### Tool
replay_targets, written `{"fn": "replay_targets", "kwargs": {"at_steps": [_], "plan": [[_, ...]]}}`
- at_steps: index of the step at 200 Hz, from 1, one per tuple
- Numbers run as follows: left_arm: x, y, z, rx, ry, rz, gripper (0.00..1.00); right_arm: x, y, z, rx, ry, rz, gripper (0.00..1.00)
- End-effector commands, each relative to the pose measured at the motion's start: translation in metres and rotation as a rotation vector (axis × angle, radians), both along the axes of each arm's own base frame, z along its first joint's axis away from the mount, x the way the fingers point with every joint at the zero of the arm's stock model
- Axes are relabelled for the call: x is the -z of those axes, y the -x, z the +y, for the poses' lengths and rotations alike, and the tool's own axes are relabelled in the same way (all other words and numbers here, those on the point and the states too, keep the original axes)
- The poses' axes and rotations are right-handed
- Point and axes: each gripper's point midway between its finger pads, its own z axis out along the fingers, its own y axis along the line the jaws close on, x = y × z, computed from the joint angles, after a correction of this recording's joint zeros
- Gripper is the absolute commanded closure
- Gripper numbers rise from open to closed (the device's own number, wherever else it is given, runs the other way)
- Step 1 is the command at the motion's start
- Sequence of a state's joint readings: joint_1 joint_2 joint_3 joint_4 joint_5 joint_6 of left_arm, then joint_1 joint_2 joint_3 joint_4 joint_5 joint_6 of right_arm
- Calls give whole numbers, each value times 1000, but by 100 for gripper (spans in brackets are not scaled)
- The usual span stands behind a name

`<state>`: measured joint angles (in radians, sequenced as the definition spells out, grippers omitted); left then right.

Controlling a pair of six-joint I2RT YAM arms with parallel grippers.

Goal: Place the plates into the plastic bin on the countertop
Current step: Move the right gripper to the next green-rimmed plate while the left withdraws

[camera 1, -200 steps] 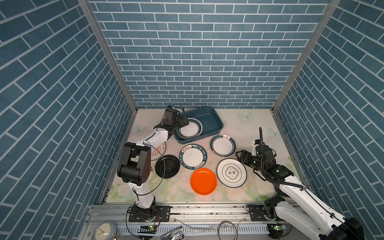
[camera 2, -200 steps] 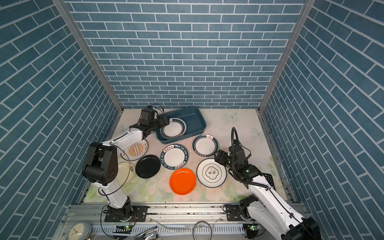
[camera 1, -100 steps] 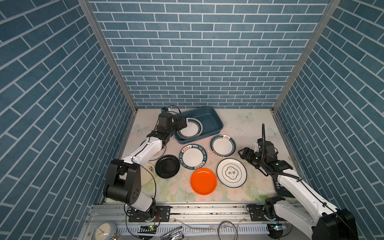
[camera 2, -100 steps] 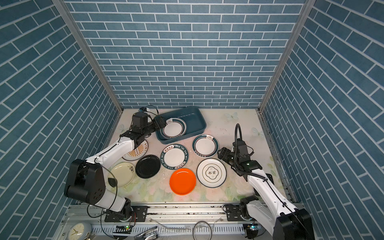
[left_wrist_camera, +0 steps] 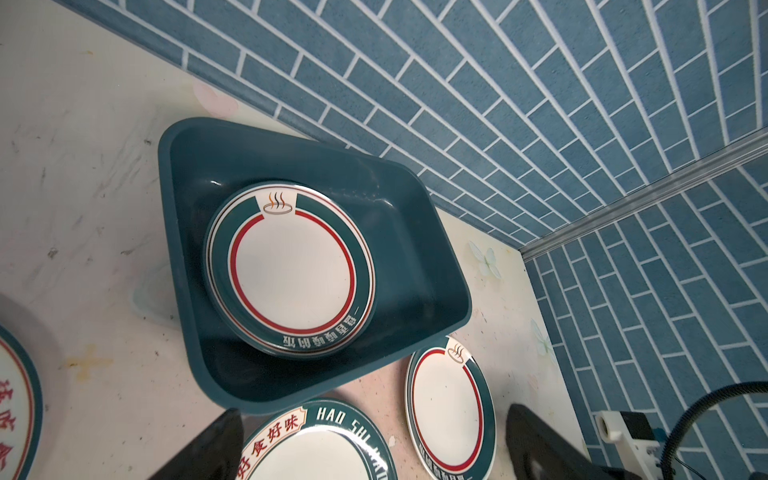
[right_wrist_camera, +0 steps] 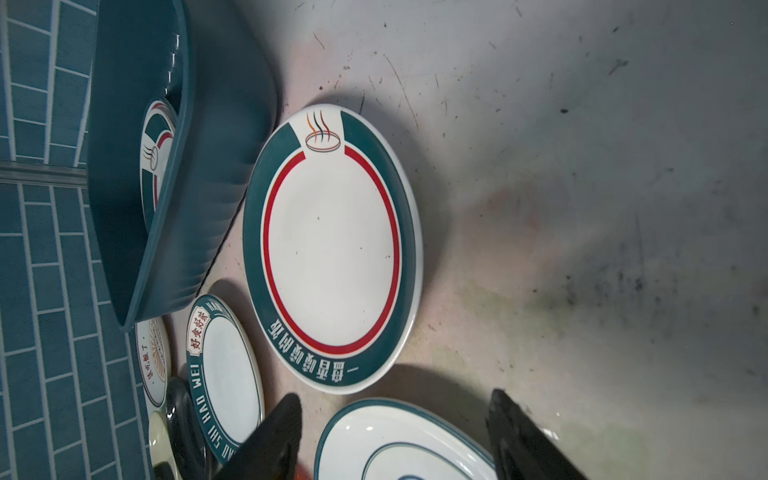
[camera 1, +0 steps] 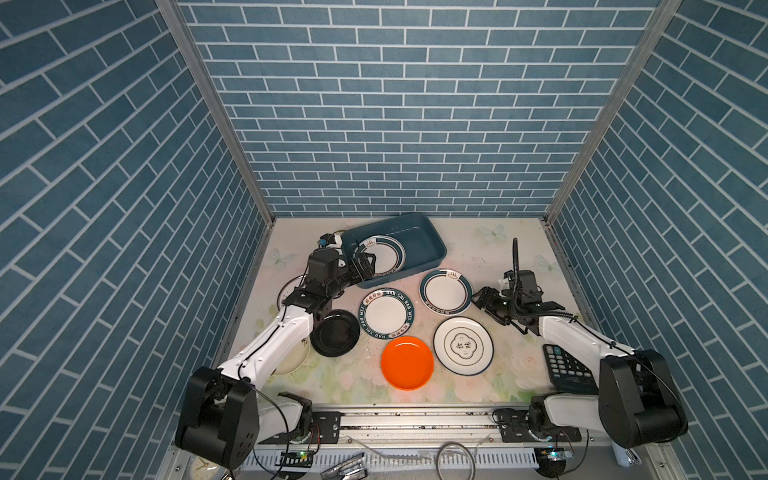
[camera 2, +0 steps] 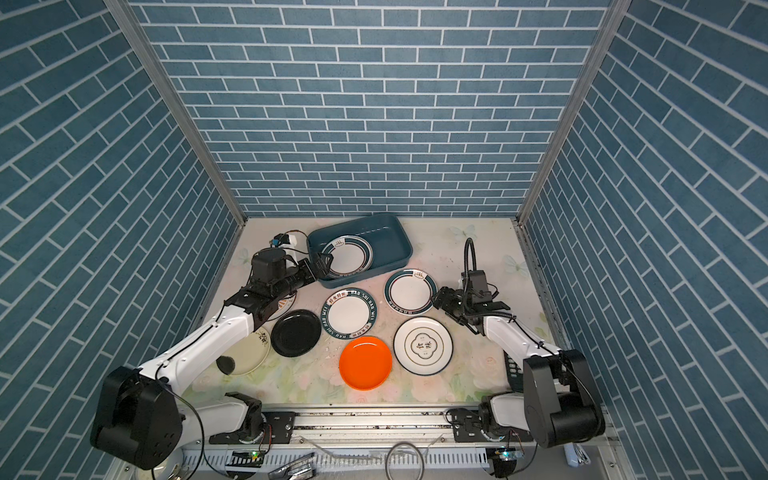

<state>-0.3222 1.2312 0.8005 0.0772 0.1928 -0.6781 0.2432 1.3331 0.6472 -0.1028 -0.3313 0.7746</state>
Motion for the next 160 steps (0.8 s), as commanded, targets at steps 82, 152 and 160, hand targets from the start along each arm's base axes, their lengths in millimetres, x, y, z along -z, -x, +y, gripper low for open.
{"fn": "replay_targets", "kwargs": {"at_steps": [82, 152, 160], "plan": [[14, 19, -2, 32, 16, 40, 0, 7, -39, 16, -24, -49, -51, 34], [16, 23, 0, 30, 12, 46, 0, 23, -45, 22, -27, -82, -21, 39], [16, 23, 0, 30, 14, 47, 0, 24, -46, 23, -29, -84, -20, 40]]}}
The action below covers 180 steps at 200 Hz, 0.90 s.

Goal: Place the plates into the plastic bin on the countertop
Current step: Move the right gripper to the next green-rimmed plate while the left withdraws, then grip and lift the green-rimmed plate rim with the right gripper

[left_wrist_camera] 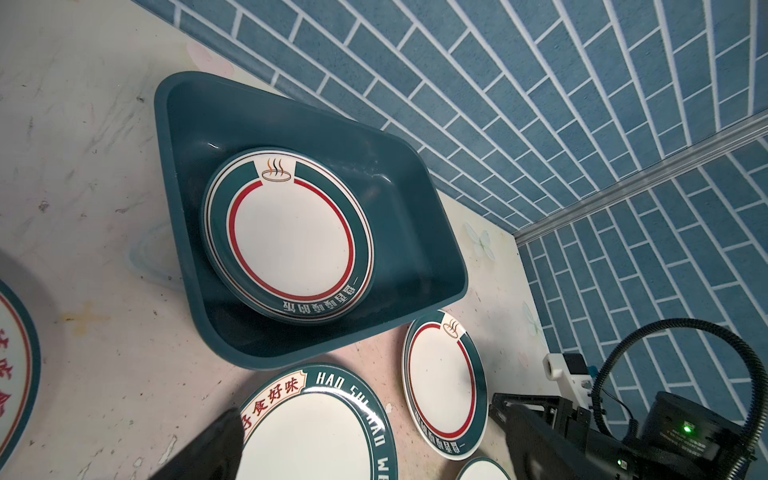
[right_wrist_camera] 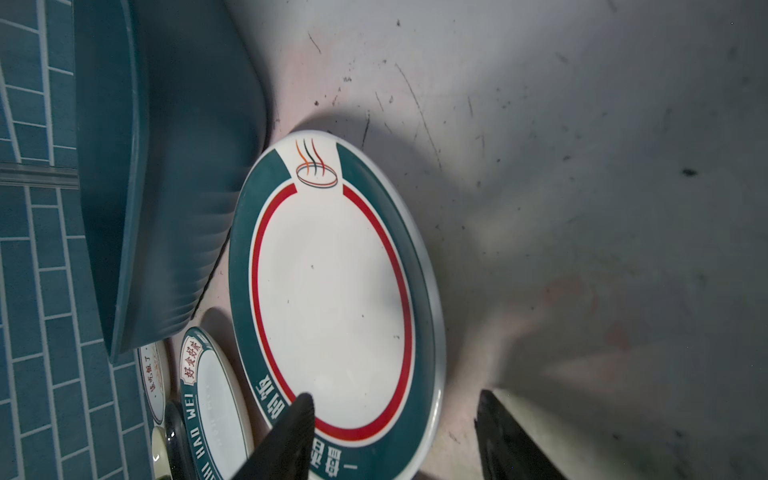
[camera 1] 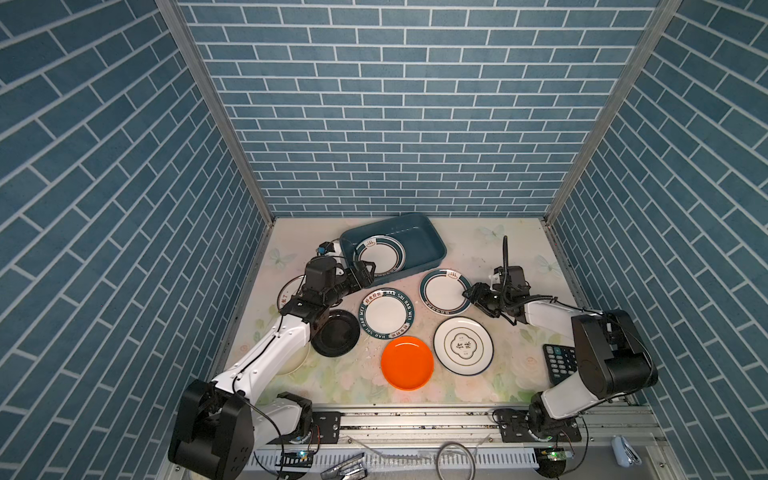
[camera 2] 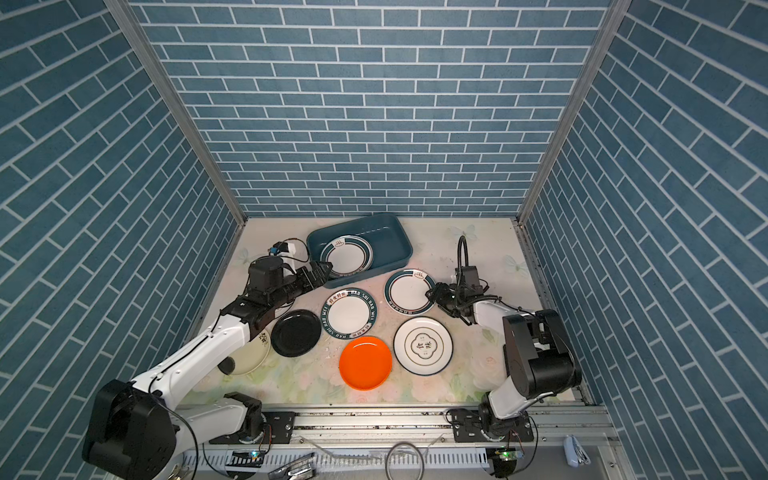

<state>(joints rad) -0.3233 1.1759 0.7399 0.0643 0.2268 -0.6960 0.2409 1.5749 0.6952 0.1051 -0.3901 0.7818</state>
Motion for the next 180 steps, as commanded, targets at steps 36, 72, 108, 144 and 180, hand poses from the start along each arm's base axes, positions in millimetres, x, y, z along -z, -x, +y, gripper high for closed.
{"fn": "replay_targets", "kwargs": {"at_steps": [36, 72, 108, 144, 180], "plan": [[8, 5, -1, 13, -6, 25, 0, 2, -11, 7, 2, -44, -7, 47], [10, 5, 0, 9, -10, 32, 0, 5, -12, 6, 6, -42, -3, 55], [12, 5, 0, 8, -9, 41, 0, 8, -14, 6, 27, -61, 2, 69], [13, 5, 1, 1, -15, 43, 0, 10, -15, 4, 37, -73, 3, 80], [15, 4, -1, 4, -4, 51, 0, 8, -15, 1, 51, -70, -2, 93]]}}
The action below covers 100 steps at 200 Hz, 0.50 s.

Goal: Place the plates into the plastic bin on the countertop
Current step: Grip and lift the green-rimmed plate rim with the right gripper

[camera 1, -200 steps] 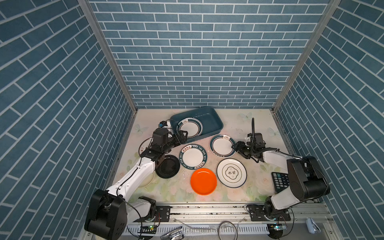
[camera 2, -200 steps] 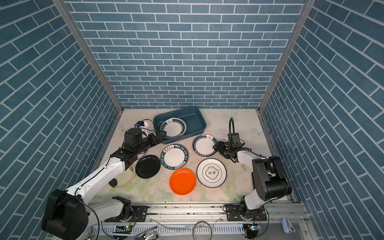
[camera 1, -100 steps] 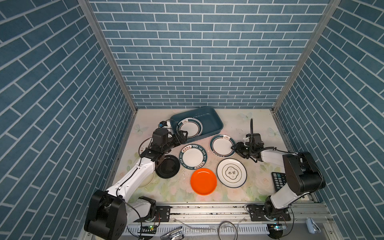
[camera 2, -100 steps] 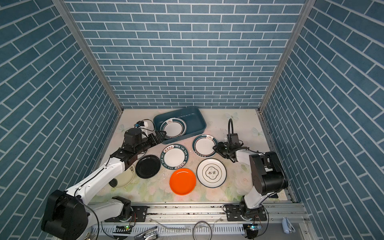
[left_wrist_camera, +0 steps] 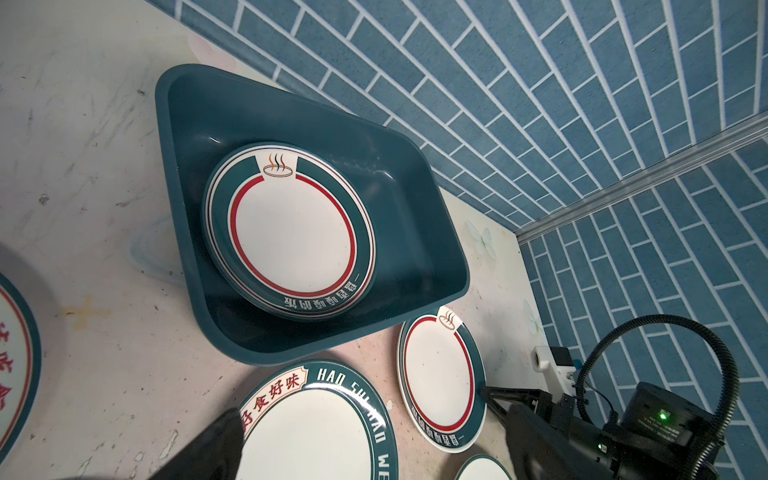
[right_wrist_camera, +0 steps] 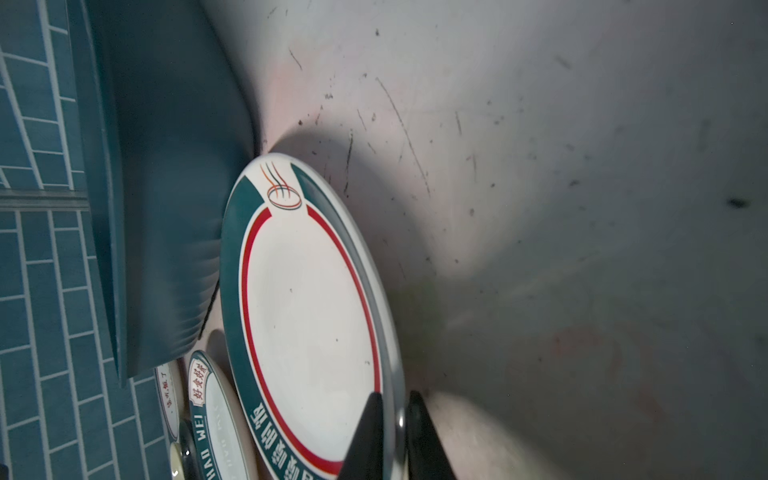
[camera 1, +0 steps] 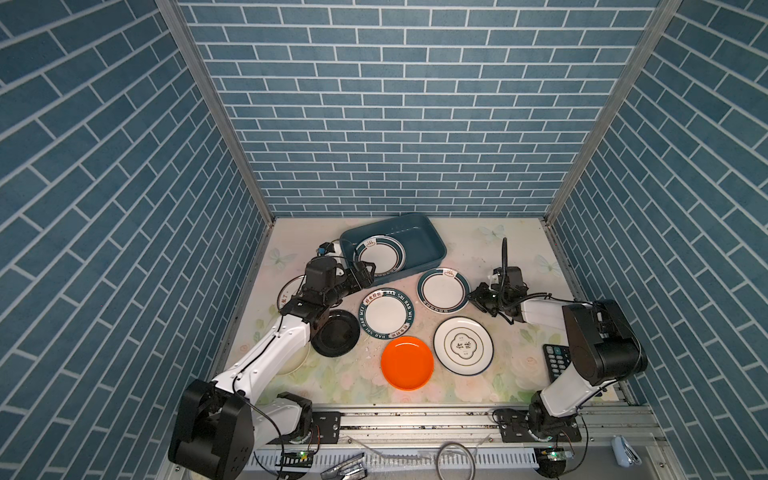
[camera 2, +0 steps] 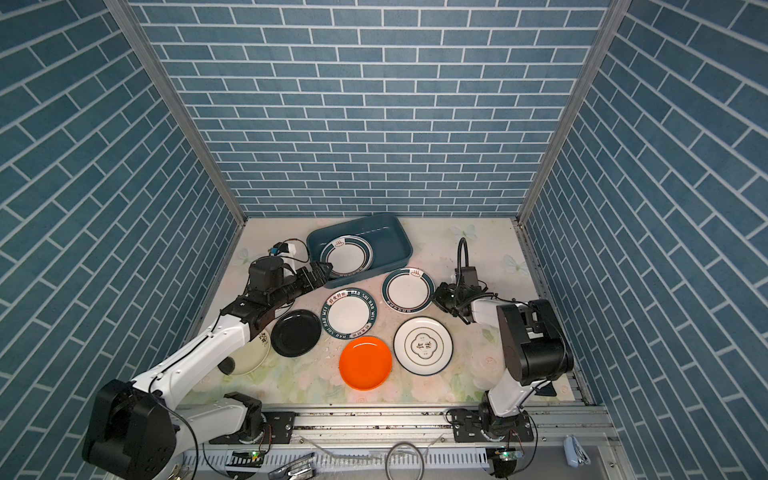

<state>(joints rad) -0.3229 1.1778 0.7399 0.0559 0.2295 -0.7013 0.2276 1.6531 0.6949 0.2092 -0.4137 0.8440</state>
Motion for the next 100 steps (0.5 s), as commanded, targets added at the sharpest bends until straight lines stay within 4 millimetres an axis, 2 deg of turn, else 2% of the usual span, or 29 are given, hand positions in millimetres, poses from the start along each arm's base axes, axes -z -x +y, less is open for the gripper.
{"fn": "replay_targets", "kwargs": {"at_steps": [1, 44, 100], "plan": [[13, 3, -1, 5, -7, 39, 0, -4, -2, -1, 11, -15, -15, 94], [14, 2, -1, 3, -5, 44, 1, -9, -2, -6, 30, -13, -24, 99], [15, 4, -1, 6, -2, 49, 0, -20, -2, -7, 34, -37, -43, 100]]}}
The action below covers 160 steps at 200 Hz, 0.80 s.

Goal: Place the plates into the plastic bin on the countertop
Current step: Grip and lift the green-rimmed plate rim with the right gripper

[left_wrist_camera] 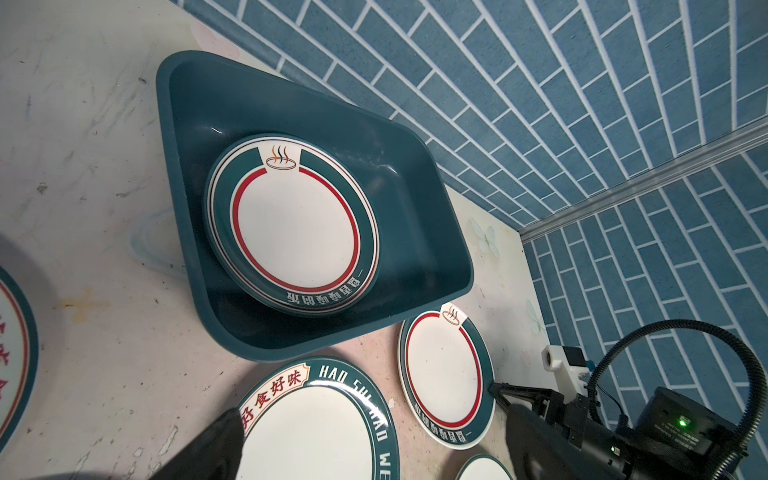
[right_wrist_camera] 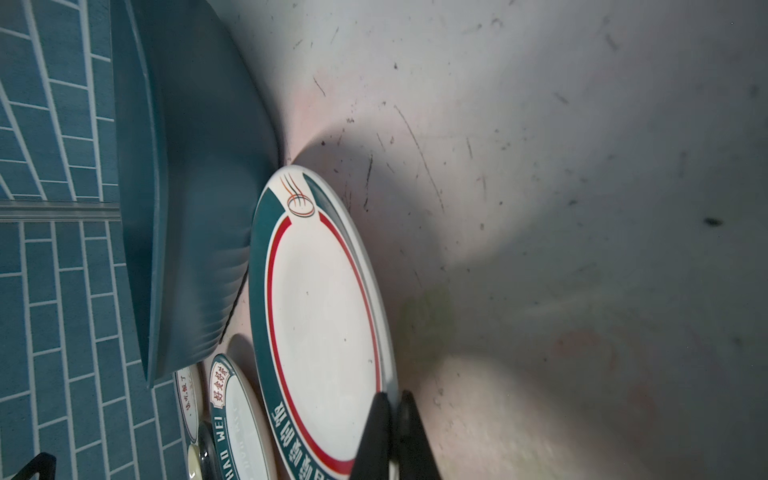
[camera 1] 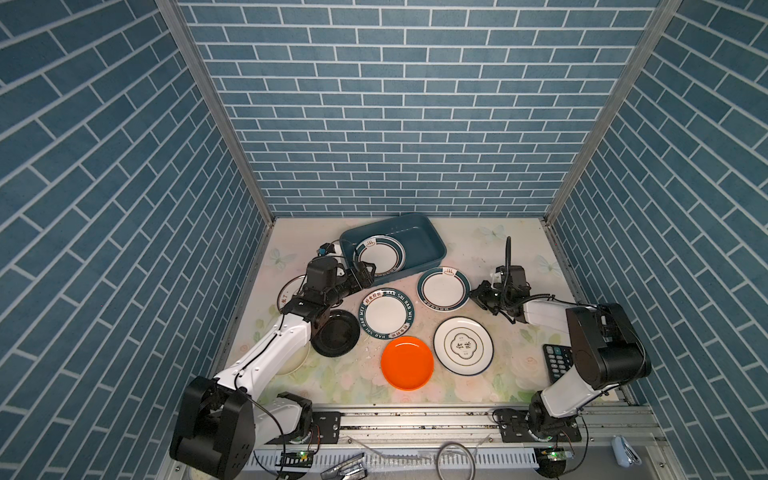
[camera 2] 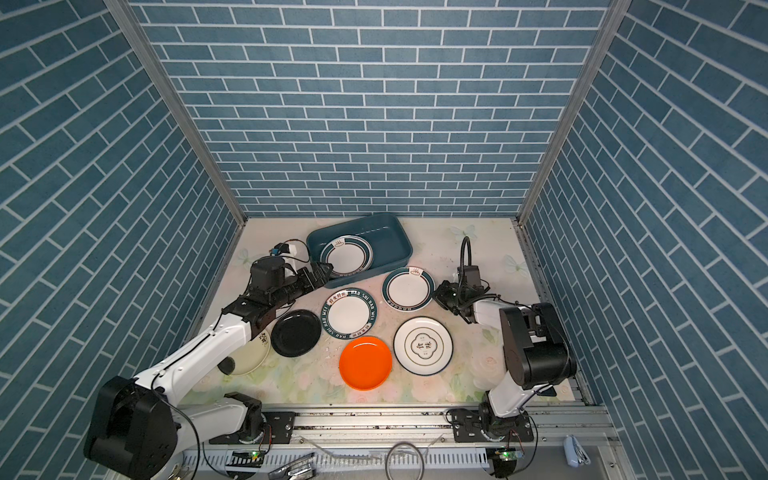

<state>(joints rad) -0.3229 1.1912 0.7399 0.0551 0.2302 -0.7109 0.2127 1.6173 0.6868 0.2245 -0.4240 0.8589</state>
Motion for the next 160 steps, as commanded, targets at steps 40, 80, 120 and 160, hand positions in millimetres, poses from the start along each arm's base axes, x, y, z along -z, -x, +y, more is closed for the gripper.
{"fn": "replay_targets", "kwargs": {"at_steps": [40, 80, 120, 160], "plan": [[9, 5, -1, 11, -5, 32, 0, -15, 5, -3, 21, -43, -20, 100], [11, 4, -4, 20, 3, 38, 1, -28, 7, -2, 14, -60, -46, 100], [12, 4, -4, 21, 8, 43, 1, -44, 9, -3, 22, -71, -71, 100], [10, 3, -4, 17, 11, 40, 0, -66, 14, -9, 44, -60, -118, 100]]}}
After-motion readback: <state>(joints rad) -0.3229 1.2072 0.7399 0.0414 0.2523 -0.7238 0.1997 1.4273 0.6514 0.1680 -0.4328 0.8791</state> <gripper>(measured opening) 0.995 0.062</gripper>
